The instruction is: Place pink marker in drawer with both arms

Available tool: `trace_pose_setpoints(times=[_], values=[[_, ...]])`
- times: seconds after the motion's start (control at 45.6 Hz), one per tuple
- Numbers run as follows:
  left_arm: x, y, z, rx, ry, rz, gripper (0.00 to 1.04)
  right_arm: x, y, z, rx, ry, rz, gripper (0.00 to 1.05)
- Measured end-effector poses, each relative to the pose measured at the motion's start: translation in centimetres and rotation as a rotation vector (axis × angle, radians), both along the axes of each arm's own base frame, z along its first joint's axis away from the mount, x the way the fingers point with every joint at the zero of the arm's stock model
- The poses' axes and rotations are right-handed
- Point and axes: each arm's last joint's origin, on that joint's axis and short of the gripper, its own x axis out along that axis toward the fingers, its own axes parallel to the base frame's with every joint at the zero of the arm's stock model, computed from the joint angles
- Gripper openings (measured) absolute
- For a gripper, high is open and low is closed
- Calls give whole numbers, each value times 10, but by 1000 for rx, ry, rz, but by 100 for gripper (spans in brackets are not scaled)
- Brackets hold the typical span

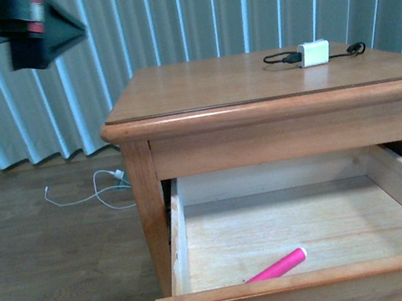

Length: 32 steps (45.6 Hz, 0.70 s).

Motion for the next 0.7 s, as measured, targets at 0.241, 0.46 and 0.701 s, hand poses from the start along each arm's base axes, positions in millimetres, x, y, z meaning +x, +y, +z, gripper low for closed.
trace_pose_setpoints(times=[0.241,0.46,0.701], values=[[-97,65,-10,-172,38,218,99,0,0,0,0,0,0,96],[-150,87,-60,-326,97,429,99,0,0,0,0,0,0,96],[-158,81,-76,-256,-72,406,72,0,0,0,0,0,1,96]])
